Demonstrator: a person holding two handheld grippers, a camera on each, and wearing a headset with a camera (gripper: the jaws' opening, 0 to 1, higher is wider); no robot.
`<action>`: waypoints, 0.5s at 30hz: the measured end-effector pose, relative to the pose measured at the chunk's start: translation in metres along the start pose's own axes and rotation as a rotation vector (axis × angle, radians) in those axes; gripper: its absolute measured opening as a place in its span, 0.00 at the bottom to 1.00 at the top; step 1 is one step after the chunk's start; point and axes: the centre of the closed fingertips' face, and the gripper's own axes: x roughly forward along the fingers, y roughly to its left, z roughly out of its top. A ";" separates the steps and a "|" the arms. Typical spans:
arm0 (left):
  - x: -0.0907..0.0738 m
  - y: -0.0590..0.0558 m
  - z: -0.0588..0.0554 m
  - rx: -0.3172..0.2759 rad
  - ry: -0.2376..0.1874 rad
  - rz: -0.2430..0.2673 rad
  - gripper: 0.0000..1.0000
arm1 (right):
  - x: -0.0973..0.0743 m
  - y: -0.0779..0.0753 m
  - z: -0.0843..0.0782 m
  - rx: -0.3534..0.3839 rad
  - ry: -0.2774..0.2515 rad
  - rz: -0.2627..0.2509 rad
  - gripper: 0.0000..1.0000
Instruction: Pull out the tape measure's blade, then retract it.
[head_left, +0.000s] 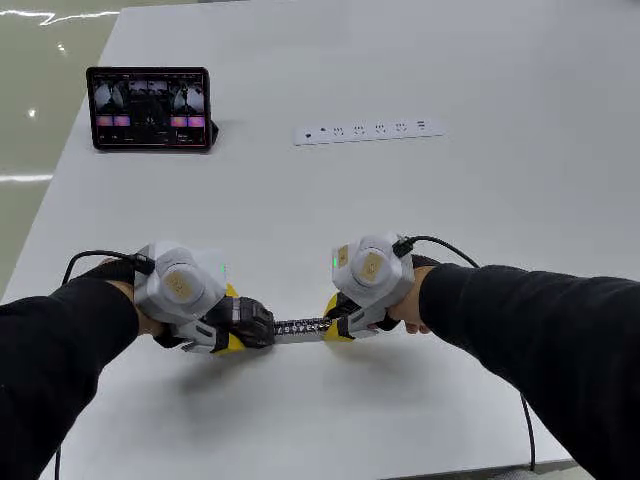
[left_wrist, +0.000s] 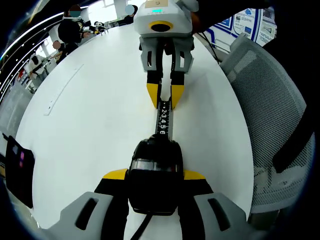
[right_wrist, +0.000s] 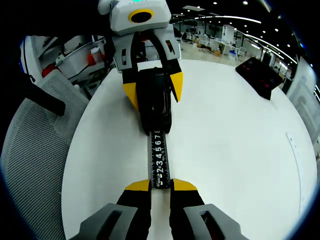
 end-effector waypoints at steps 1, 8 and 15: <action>0.000 0.000 0.000 0.000 0.001 0.000 0.33 | 0.000 0.000 -0.001 0.003 0.000 0.001 0.09; -0.001 -0.001 0.000 0.006 0.004 0.004 0.33 | -0.003 0.000 -0.005 0.006 0.006 0.000 0.09; 0.000 -0.001 0.001 0.004 0.004 0.006 0.33 | -0.006 0.001 -0.008 0.007 0.006 -0.001 0.09</action>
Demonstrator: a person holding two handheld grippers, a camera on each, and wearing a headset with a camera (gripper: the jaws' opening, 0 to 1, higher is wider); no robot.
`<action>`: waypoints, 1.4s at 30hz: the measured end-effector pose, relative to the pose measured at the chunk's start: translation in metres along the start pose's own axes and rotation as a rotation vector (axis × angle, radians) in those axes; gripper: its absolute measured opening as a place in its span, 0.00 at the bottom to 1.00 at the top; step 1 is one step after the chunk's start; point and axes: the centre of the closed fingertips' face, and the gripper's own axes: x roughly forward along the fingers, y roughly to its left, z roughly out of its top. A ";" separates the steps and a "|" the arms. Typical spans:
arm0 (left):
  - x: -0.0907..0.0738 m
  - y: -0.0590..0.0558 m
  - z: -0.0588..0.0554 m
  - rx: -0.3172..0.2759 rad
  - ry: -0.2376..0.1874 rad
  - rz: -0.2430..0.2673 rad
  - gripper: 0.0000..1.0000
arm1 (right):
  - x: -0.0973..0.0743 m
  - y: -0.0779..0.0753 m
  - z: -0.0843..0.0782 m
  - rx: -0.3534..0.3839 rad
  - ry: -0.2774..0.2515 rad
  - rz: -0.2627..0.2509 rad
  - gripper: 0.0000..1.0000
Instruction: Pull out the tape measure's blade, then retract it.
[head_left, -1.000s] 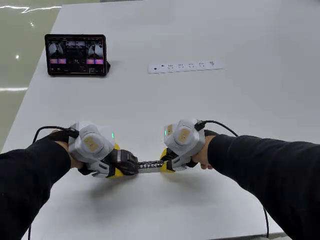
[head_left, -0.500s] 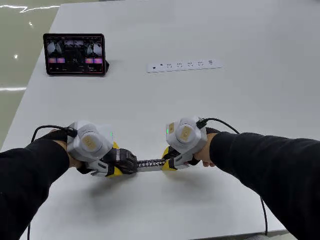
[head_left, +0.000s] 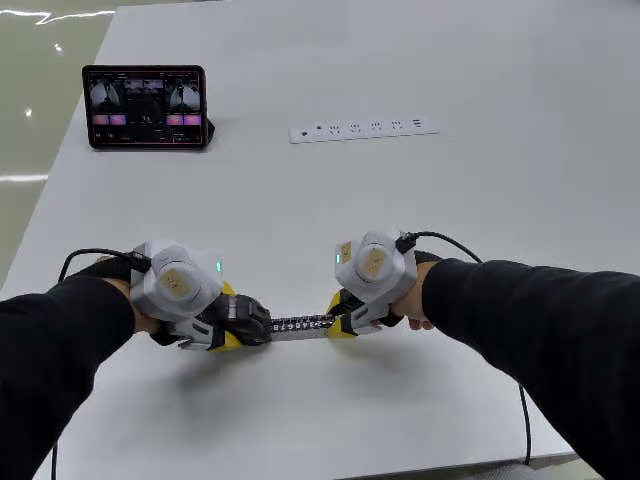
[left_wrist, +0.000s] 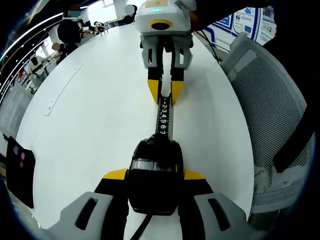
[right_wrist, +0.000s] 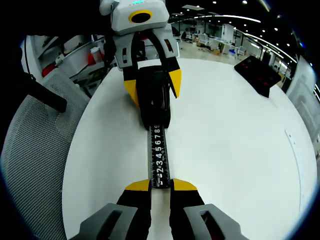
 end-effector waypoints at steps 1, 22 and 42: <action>0.000 0.000 0.000 0.000 0.000 0.002 0.33 | -0.001 0.000 -0.001 0.004 0.002 0.001 0.09; -0.001 -0.002 0.000 -0.001 -0.004 0.004 0.33 | -0.014 -0.002 -0.017 0.020 0.018 -0.009 0.09; -0.001 -0.002 0.000 0.006 -0.002 0.001 0.33 | -0.024 -0.003 -0.032 0.033 0.027 -0.006 0.09</action>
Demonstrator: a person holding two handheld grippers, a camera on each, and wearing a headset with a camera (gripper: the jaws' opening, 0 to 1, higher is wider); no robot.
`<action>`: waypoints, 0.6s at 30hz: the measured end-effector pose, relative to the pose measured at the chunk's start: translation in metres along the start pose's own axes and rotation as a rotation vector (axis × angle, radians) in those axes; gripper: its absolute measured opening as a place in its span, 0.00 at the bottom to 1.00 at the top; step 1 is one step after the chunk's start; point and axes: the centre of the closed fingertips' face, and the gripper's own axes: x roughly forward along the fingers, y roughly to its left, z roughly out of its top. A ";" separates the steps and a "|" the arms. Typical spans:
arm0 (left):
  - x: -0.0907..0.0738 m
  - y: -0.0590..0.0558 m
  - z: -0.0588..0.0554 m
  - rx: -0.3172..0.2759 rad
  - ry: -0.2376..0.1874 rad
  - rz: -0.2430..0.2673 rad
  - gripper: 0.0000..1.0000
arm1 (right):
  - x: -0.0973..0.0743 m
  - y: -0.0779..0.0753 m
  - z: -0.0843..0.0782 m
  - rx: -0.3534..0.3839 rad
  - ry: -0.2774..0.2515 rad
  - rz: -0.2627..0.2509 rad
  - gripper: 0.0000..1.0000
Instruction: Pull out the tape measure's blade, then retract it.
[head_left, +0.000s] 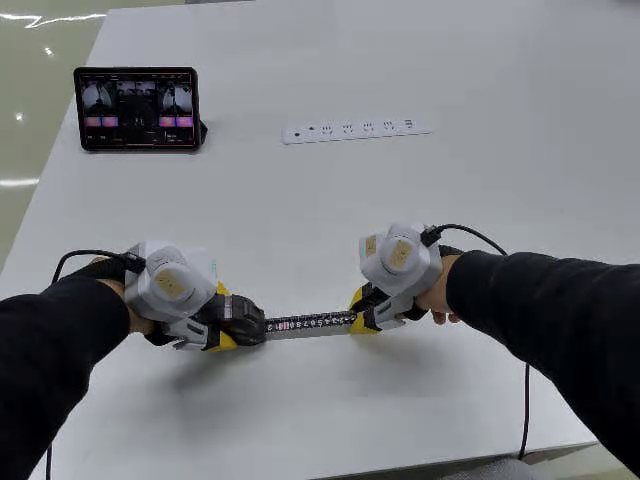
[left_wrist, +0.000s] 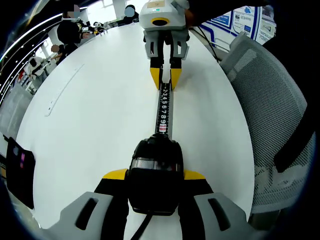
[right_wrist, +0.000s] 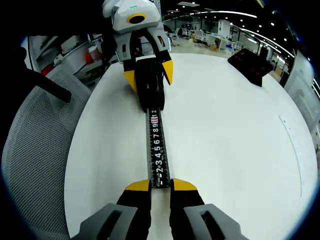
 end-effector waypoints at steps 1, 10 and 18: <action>0.000 0.000 0.000 0.000 0.000 0.000 0.33 | -0.001 0.000 -0.001 0.001 0.001 0.000 0.09; 0.000 -0.001 0.001 0.000 0.001 0.001 0.33 | -0.005 -0.001 -0.007 0.005 0.006 0.000 0.09; 0.001 0.001 0.000 0.000 0.003 0.000 0.33 | -0.010 -0.002 -0.015 0.010 0.014 -0.005 0.09</action>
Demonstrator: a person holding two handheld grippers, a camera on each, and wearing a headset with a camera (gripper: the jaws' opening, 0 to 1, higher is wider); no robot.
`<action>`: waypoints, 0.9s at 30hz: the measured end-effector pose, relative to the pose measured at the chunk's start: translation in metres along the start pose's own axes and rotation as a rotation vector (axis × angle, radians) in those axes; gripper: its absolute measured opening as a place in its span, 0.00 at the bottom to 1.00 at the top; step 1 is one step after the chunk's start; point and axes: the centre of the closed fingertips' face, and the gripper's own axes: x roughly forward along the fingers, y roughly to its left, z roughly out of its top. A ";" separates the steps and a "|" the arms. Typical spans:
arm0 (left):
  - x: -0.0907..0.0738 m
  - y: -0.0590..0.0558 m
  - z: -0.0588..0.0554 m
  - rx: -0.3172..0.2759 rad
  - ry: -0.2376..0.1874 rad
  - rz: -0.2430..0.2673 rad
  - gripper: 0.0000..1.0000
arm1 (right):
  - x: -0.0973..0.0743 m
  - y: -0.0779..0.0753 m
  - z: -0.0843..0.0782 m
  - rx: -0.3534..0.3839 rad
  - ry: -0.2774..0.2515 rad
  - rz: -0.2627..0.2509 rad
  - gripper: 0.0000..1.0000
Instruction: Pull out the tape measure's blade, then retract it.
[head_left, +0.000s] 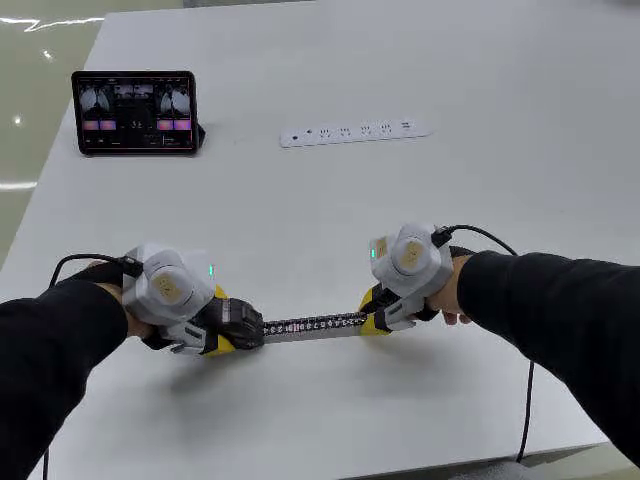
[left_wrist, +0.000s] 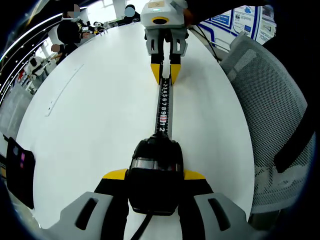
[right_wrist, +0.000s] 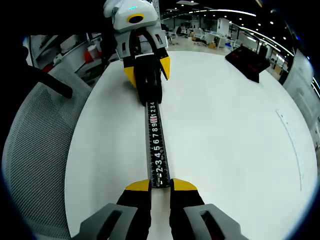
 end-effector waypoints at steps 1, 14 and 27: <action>0.000 0.000 0.000 0.001 0.000 0.000 0.33 | -0.001 0.000 -0.001 0.000 0.001 -0.001 0.09; 0.002 0.002 -0.001 0.000 0.002 0.000 0.33 | -0.008 -0.001 -0.012 0.010 0.009 -0.009 0.09; 0.001 0.001 0.000 0.000 0.001 -0.002 0.33 | -0.012 -0.002 -0.019 0.014 0.018 -0.011 0.09</action>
